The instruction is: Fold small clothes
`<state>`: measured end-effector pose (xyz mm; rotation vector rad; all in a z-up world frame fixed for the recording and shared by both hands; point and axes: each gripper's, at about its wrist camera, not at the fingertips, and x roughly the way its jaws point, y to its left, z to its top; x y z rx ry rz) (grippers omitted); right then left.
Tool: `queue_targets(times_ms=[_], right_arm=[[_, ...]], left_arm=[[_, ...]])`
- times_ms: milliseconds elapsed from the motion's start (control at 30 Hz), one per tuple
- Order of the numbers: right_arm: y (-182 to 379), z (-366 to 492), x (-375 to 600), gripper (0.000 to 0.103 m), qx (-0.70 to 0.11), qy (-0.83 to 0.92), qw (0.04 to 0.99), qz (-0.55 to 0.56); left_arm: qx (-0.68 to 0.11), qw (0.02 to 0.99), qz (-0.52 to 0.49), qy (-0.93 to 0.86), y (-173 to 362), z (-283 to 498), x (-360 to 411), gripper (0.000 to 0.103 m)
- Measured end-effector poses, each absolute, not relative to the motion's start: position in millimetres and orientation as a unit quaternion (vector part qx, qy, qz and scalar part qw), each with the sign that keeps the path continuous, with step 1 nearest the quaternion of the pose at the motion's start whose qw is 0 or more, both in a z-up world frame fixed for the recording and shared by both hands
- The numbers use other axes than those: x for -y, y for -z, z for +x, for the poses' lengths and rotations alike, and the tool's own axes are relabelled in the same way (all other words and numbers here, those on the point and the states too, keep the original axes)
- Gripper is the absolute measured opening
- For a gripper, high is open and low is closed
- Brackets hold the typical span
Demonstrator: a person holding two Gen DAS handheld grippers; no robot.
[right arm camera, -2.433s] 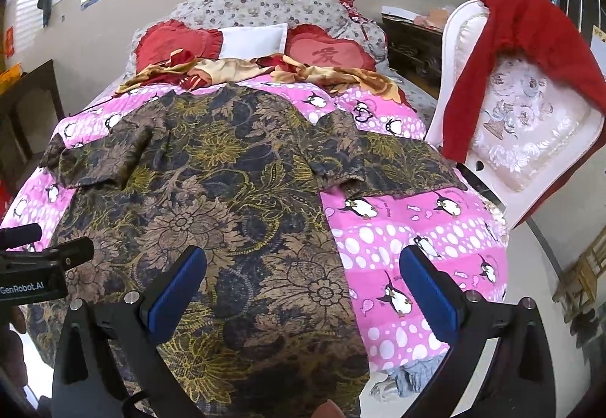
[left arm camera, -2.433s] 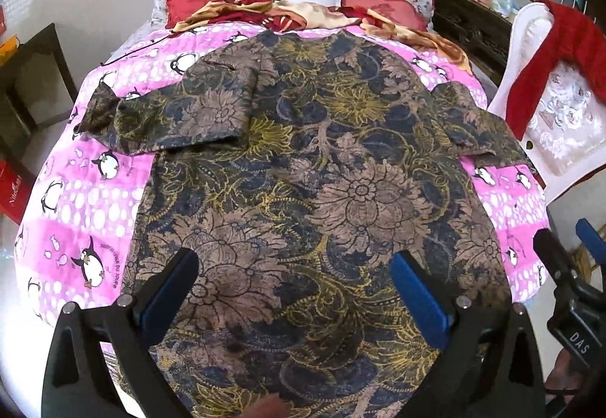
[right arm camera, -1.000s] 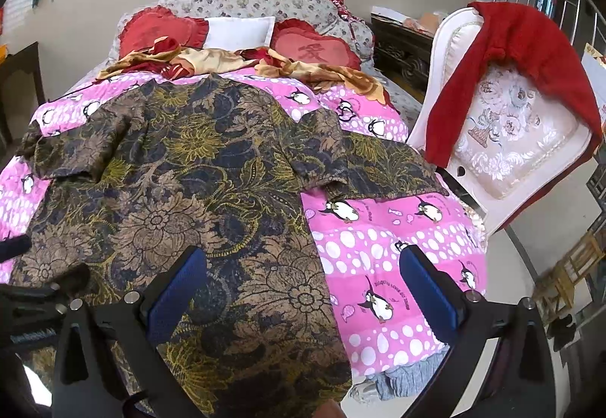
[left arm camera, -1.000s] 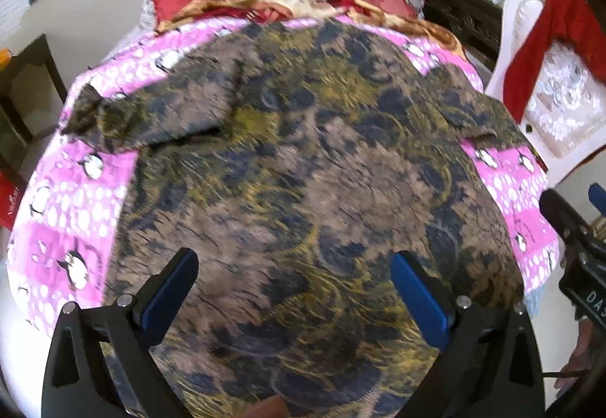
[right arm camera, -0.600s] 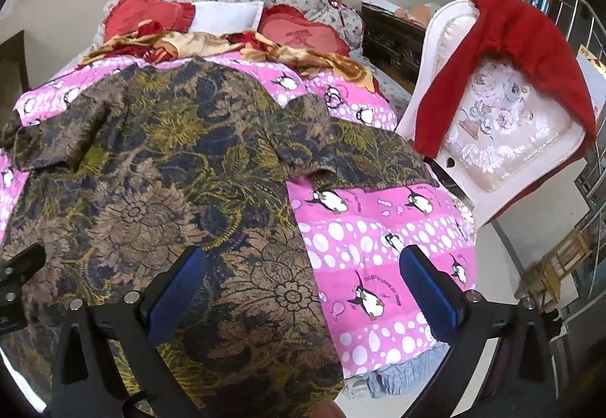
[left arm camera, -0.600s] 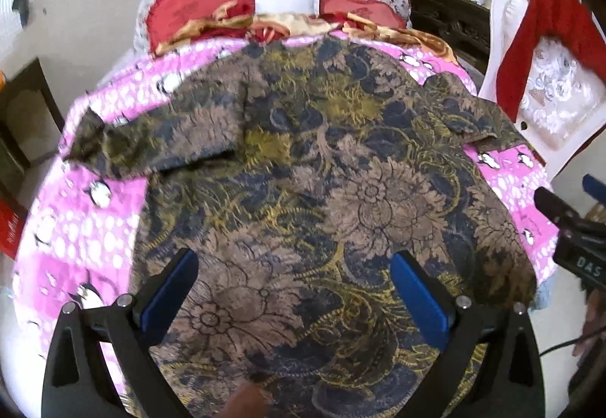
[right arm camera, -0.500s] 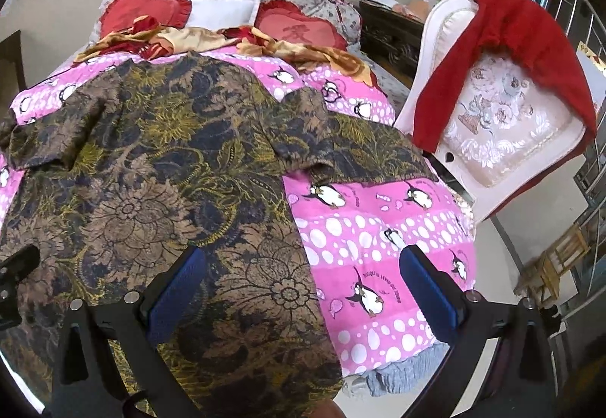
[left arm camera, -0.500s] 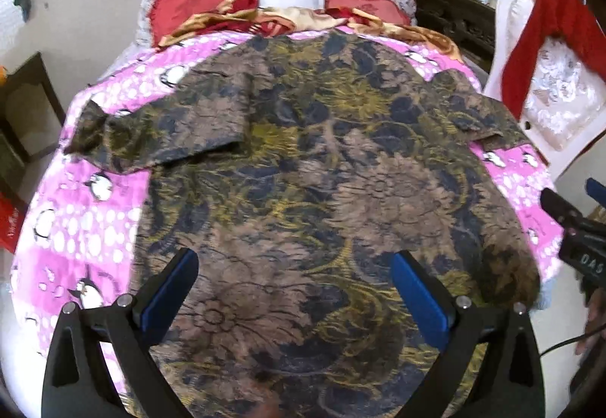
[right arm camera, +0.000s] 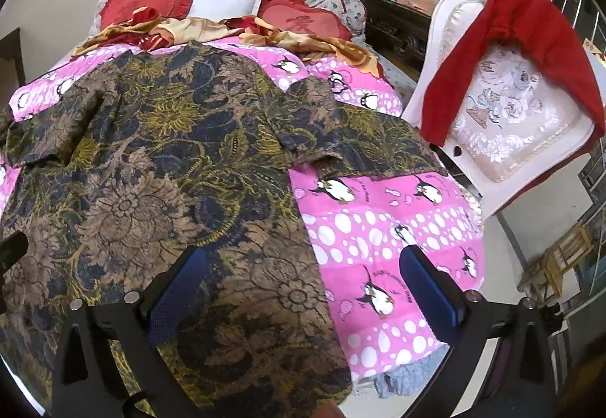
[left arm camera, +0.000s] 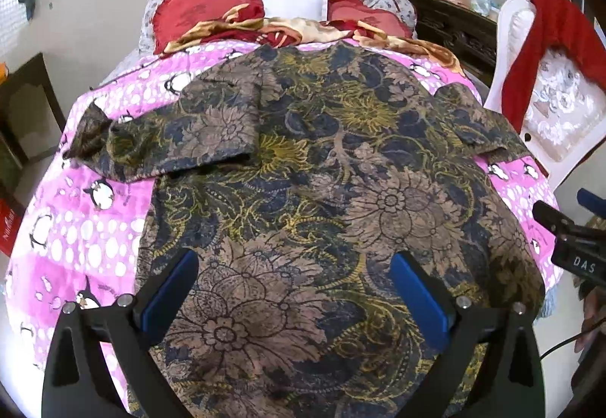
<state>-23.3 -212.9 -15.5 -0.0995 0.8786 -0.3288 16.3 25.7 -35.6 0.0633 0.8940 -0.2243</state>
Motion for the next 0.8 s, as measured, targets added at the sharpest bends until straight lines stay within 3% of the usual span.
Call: queue_targets(times_ms=[333, 633, 800], right_arm=[[51, 49, 192, 0.103, -0.404, 0.102, 0.907, -0.056], [108, 108, 191, 0.103, -0.469, 0.035, 0.883, -0.001], [110, 108, 190, 0.103, -0.465, 0.035, 0.885, -0.002]], left_arm=[[-0.461, 0.883, 0.031, 0.079, 66, 54, -43, 0.103], [-0.489, 0.871, 0.031, 0.049, 91, 96, -43, 0.103], [-0.496, 0.866, 0.03, 0.054, 108, 98, -30, 0.103]])
